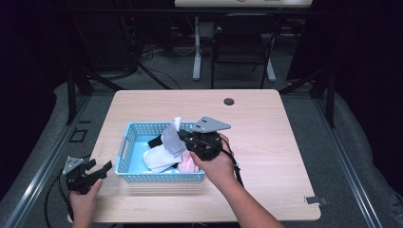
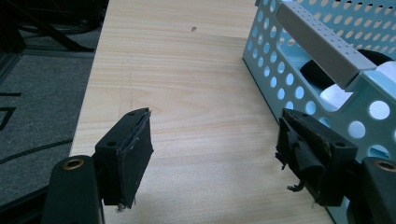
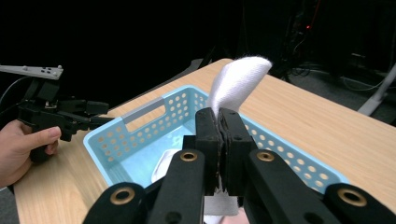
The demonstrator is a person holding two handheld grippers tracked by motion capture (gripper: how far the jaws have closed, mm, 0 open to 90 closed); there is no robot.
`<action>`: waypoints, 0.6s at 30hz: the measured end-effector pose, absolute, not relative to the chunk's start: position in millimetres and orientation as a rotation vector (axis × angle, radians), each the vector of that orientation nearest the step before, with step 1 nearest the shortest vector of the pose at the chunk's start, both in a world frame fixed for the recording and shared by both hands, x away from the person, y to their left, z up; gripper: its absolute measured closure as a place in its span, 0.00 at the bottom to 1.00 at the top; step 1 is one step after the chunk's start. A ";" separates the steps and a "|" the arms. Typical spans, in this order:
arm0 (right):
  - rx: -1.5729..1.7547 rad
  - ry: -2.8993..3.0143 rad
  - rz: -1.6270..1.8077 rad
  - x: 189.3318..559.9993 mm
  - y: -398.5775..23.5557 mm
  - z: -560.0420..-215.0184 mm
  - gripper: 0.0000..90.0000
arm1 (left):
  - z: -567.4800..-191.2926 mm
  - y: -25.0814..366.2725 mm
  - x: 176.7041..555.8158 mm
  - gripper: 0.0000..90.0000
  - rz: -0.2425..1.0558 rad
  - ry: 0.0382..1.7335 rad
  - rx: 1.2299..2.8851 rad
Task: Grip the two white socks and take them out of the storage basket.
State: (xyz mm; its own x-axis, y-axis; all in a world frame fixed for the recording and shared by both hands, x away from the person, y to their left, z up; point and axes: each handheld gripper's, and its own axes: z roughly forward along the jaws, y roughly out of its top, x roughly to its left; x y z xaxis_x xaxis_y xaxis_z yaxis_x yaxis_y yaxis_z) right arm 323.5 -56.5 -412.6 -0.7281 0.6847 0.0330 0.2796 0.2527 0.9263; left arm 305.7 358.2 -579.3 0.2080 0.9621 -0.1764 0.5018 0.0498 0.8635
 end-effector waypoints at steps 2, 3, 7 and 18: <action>0.885 2.141 1.474 320.6 -62.4 -410.8 0.98 | -579.3 358.3 305.7 0.29 0.644 1.422 1.582; 0.885 2.133 1.477 319.3 -64.7 -410.0 0.98 | -579.3 358.4 305.7 0.29 0.645 1.423 1.582; 0.893 2.097 1.500 311.3 -78.8 -406.0 0.98 | -579.4 358.3 305.7 0.29 0.644 1.423 1.582; 0.986 2.019 1.485 295.2 -122.9 -415.0 0.98 | -579.6 357.6 305.7 0.30 0.646 1.424 1.586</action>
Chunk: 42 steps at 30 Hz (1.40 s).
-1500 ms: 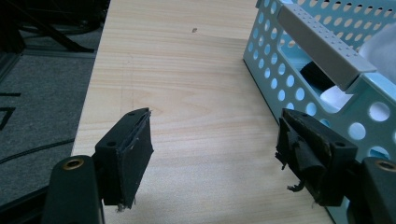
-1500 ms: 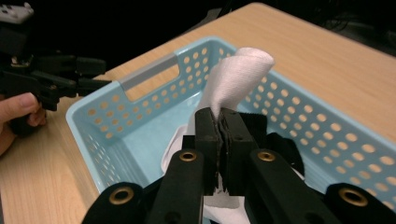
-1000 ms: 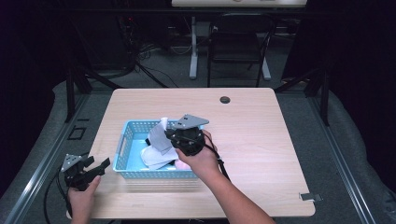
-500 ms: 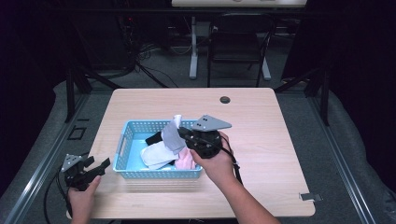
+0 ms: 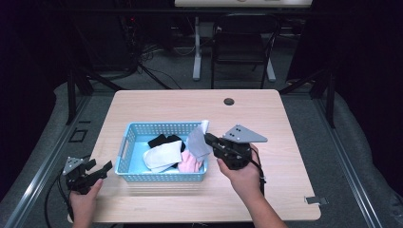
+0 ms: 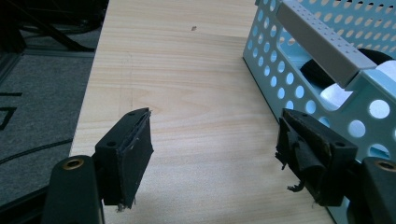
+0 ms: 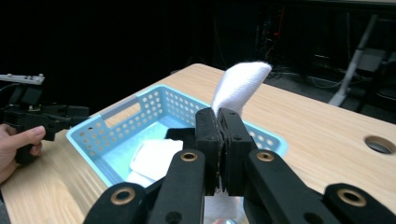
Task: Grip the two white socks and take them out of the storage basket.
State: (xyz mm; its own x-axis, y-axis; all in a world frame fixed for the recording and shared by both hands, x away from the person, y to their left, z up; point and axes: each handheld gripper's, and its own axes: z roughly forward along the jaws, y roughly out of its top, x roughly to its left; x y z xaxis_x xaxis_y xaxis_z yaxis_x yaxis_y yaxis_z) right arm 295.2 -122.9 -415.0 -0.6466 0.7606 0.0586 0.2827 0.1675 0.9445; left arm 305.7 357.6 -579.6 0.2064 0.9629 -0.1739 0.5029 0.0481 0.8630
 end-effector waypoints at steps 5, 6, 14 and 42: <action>1.038 1.986 1.484 289.5 -142.9 -420.6 0.98 | -579.4 357.7 305.4 0.29 0.645 1.426 1.590; 1.045 1.977 1.486 288.8 -145.5 -421.8 0.98 | -579.4 357.8 305.4 0.29 0.644 1.427 1.591; 1.117 1.956 1.428 283.1 -168.6 -436.6 0.98 | -579.5 357.6 305.3 0.30 0.645 1.427 1.593; 1.368 1.960 1.284 290.8 -205.6 -516.3 0.98 | -579.7 357.9 305.4 0.29 0.643 1.425 1.593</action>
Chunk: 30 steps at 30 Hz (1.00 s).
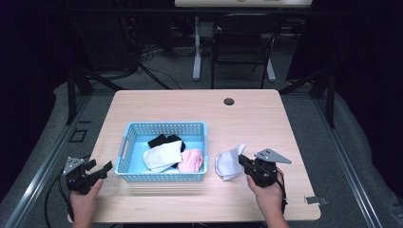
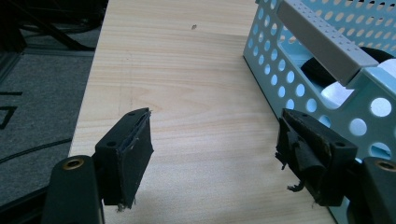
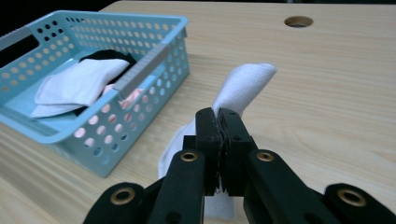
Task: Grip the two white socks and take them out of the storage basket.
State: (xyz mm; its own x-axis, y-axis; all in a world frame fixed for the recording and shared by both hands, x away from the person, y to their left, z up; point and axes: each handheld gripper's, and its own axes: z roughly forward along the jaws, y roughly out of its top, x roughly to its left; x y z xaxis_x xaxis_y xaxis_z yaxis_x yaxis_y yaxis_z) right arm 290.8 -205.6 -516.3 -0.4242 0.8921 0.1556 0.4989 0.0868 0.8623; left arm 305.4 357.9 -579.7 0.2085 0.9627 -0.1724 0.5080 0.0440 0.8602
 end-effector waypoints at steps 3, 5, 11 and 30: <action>1.398 1.949 1.257 292.2 -211.5 -521.0 0.98 | -579.6 357.7 305.4 0.29 0.644 1.426 1.592; 1.415 1.945 1.233 293.7 -215.7 -524.4 0.98 | -579.5 357.6 305.3 0.29 0.643 1.425 1.592; 1.515 1.929 1.200 298.9 -230.6 -532.9 0.97 | -579.9 357.4 305.8 0.29 0.646 1.424 1.587; 1.507 1.890 1.064 303.8 -236.2 -543.4 0.58 | -579.0 357.8 305.3 0.30 0.644 1.425 1.588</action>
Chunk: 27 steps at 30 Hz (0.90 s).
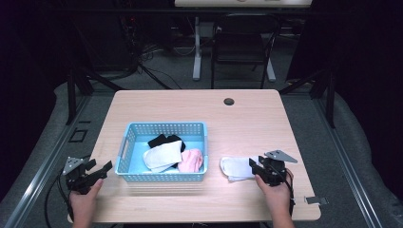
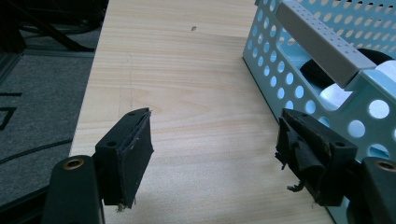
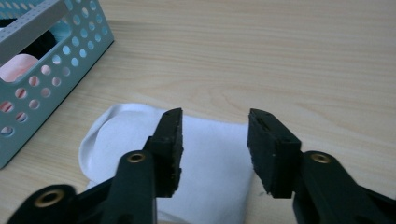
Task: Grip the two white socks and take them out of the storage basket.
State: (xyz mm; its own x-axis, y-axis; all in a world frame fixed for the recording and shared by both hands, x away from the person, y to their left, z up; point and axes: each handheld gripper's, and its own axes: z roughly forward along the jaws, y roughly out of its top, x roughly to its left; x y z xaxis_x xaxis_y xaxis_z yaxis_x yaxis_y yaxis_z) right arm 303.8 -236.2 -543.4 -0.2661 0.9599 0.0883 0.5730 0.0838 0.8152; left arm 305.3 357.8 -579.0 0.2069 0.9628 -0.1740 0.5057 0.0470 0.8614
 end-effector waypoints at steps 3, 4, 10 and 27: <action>1.437 1.880 1.092 303.3 -231.1 -541.8 0.51 | -578.9 358.1 305.2 0.30 0.644 1.426 1.589; 1.423 1.887 1.098 303.5 -229.5 -540.9 0.49 | -578.9 358.1 305.2 0.30 0.644 1.426 1.589; 1.430 1.936 1.105 305.6 -219.5 -539.7 0.41 | -578.9 358.1 304.9 0.30 0.645 1.428 1.583; 1.287 2.040 1.190 315.6 -171.0 -500.3 0.21 | -579.0 358.0 304.9 0.30 0.644 1.429 1.584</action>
